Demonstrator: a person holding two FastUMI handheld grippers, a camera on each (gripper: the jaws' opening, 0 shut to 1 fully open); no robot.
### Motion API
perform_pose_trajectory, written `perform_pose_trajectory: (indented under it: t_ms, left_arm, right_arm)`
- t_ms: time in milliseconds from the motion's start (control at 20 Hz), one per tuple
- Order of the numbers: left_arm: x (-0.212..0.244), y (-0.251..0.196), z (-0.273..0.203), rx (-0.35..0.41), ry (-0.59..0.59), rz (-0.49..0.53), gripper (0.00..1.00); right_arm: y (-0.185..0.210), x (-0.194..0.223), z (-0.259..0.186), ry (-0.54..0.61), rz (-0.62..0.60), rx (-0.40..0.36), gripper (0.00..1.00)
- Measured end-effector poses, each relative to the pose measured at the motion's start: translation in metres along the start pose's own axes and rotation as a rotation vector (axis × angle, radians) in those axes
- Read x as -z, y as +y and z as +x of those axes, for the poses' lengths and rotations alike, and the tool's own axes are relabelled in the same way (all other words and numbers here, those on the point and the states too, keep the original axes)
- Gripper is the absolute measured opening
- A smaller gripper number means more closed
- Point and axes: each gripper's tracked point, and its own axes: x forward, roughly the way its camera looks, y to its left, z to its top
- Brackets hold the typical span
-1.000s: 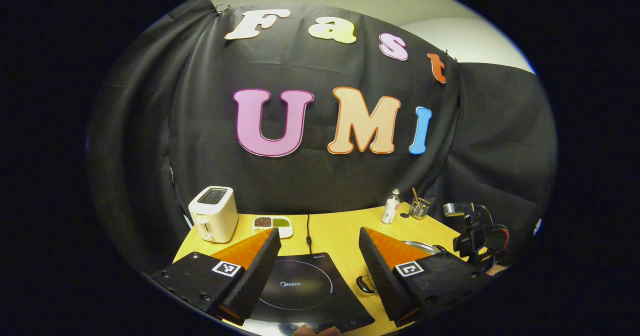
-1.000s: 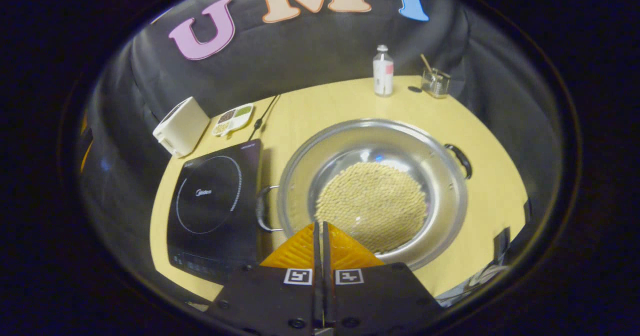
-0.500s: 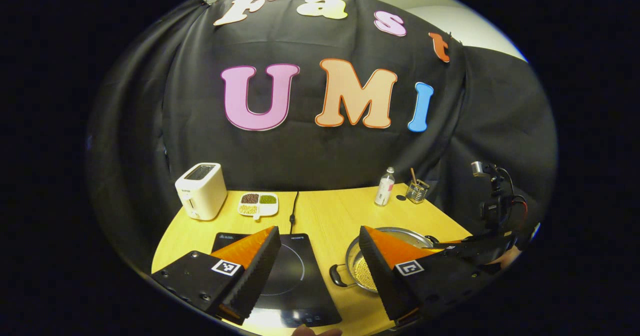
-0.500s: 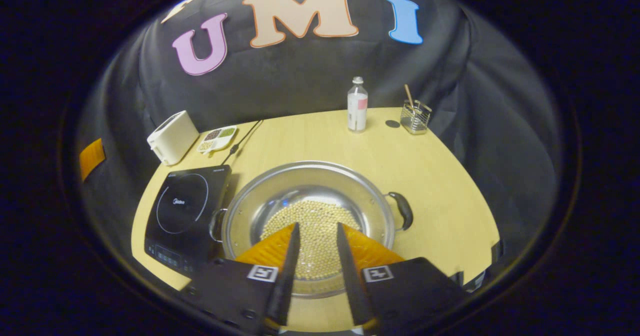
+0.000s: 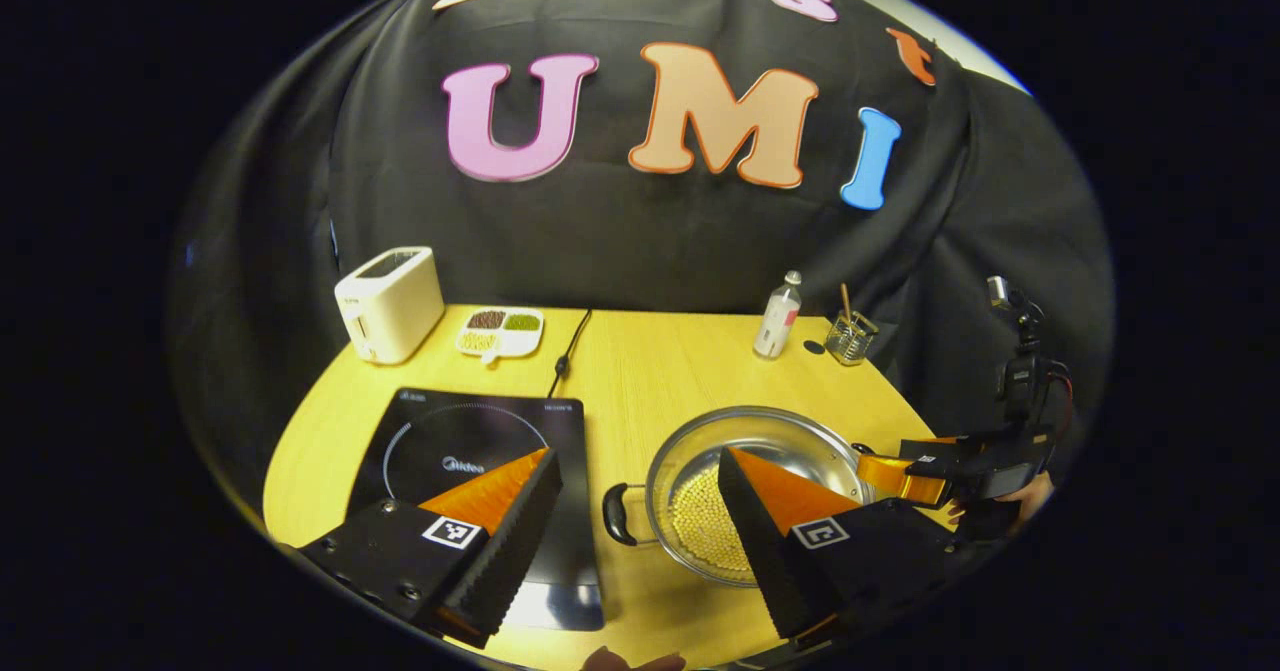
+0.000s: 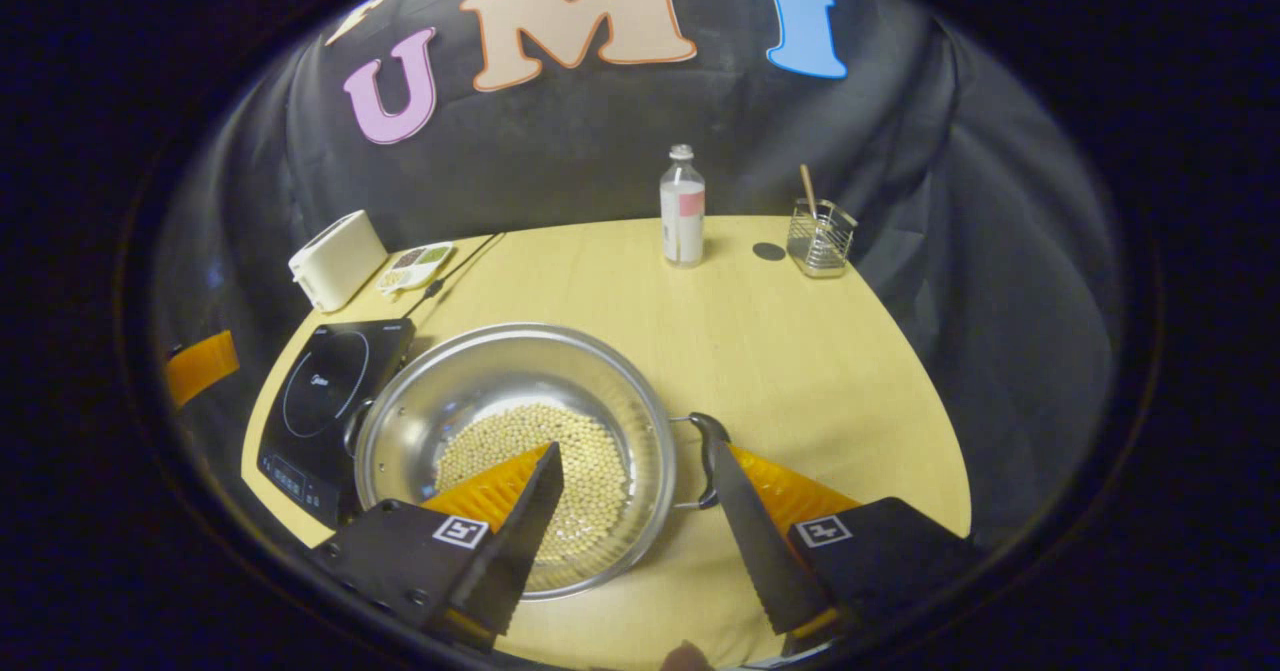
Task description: First push the handle of the pot to place it horizontally, then grasp the pot with both hands and set it on the induction cooktop.
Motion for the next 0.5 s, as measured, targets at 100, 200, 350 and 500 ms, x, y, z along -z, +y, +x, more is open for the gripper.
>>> perform_pose_trajectory:
  t_ms: [100, 200, 350, 500]
  left_arm:
    - [0.013, -0.002, 0.012, -0.006, 0.039, -0.036, 0.97]
    - [0.027, 0.000, 0.026, -0.013, 0.090, -0.036, 0.97]
    - [0.048, 0.003, 0.044, -0.015, 0.162, -0.037, 0.97]
    - [0.066, 0.004, 0.062, -0.008, 0.223, -0.043, 0.97]
  right_arm:
    - [-0.008, 0.000, 0.006, 0.008, 0.003, -0.007, 0.94]
    - [-0.011, 0.002, 0.015, 0.021, 0.007, -0.019, 0.96]
    - [-0.014, 0.010, 0.028, 0.046, 0.004, -0.033, 0.96]
    - [-0.017, 0.020, 0.040, 0.082, 0.004, -0.042, 0.96]
